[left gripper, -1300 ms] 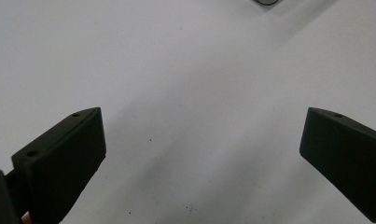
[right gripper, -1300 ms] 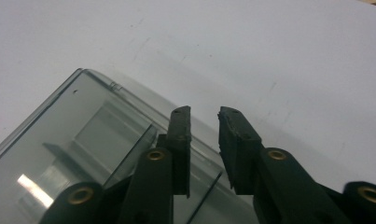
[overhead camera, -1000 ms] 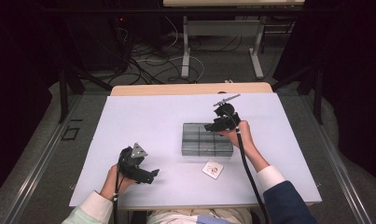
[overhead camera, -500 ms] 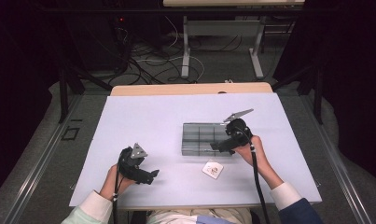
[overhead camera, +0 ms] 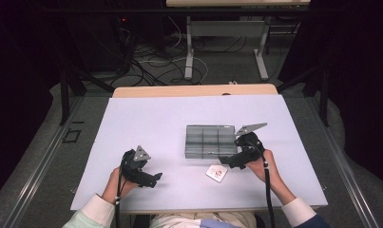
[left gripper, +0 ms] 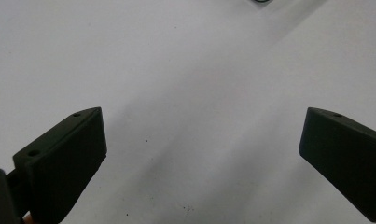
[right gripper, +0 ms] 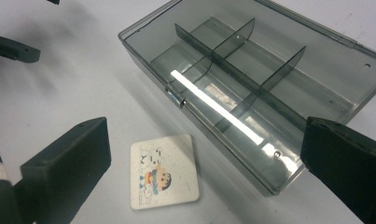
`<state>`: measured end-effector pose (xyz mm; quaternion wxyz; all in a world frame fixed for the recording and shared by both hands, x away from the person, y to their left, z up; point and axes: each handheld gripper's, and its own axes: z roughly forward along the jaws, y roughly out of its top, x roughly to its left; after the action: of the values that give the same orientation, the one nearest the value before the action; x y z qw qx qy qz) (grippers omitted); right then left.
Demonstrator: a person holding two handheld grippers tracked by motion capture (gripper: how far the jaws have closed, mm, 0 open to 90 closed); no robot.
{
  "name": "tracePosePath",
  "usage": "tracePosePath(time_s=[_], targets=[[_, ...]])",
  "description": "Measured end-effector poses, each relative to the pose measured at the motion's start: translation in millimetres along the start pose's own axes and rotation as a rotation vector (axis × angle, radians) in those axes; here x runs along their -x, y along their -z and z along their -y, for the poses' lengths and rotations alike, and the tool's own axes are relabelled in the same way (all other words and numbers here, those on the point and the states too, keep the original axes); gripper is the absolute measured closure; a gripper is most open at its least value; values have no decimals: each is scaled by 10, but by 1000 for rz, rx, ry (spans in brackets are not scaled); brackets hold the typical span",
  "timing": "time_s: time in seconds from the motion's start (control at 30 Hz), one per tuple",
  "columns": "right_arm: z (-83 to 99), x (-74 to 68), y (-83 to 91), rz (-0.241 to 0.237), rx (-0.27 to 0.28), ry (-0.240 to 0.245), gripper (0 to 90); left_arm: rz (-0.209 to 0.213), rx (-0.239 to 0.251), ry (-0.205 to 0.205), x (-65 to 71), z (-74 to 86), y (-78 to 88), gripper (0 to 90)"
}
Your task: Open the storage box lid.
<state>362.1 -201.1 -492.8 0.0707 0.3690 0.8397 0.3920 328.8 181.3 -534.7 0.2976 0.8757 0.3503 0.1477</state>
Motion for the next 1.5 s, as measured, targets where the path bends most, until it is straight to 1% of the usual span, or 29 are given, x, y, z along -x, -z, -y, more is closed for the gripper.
tracePosePath(time_s=[0.07,0.13,0.17,0.2,0.27,0.33,0.37,0.4,0.43,0.5,0.53,0.57,0.67,0.73,0.77,0.83,0.9,0.93,0.97,1.0,1.07,1.17,1.2,1.23,1.27,1.3,1.33,1.43,1.5], targets=[[42,-25,28,11,23,3,39,0,0,2,0,2,2,7],[82,-42,53,3,44,5,58,-2,0,-1,-1,1,4,7],[93,-51,78,12,27,13,68,-2,-1,-1,-1,0,5,7],[111,-64,80,20,59,18,95,-1,-1,-1,0,0,4,7],[142,-87,98,24,88,13,140,-2,0,-1,1,1,4,7],[167,-112,102,27,93,14,158,-4,0,-2,3,-1,5,7],[174,-124,105,24,82,18,181,-4,0,-2,3,-1,5,8],[190,-137,88,22,106,22,201,-4,0,-2,2,-1,6,7],[198,-164,92,26,94,11,216,-4,0,-2,2,-2,6,8],[209,-187,91,33,81,36,267,-4,0,-2,2,-2,7,9],[212,-201,87,33,78,41,282,-4,0,-2,3,-2,7,9],[216,-207,76,35,91,47,304,-4,0,-2,3,-2,7,9],[225,-225,63,26,72,55,364,-5,1,-2,4,-2,8,8],[233,-241,45,34,61,56,416,-5,1,-2,4,-2,9,8],[238,-240,30,37,70,66,434,-5,0,-2,4,-2,8,8],[234,-257,16,36,56,62,481,-6,0,-2,6,-3,8,8],[242,-274,-17,31,70,64,517,-9,6,-1,8,-1,2,8],[243,-288,-22,24,56,63,534,-9,4,-1,8,-2,3,7],[254,-293,-49,28,79,68,553,-10,5,-1,8,-2,3,7],[254,-297,-50,15,63,62,573,-11,6,-2,9,-2,4,7],[257,-304,-71,8,64,61,601,-9,4,-4,7,-5,8,7],[266,-319,-118,15,82,55,660,-12,10,-3,9,-4,1,7],[270,-319,-140,13,89,52,679,-8,3,-5,7,-7,4,7],[270,-322,-148,12,74,44,699,-7,-1,-4,8,-6,5,7],[274,-321,-170,18,83,47,722,-7,0,-4,10,-7,4,7],[275,-329,-189,13,88,42,735,-7,1,-5,10,-7,5,7],[272,-335,-198,9,72,41,747,-8,1,-5,10,-6,5,7],[270,-361,-251,7,72,52,767,-9,2,-6,6,-7,2,7],[275,-369,-278,23,66,49,780,-11,5,-6,8,-5,-3,7]])
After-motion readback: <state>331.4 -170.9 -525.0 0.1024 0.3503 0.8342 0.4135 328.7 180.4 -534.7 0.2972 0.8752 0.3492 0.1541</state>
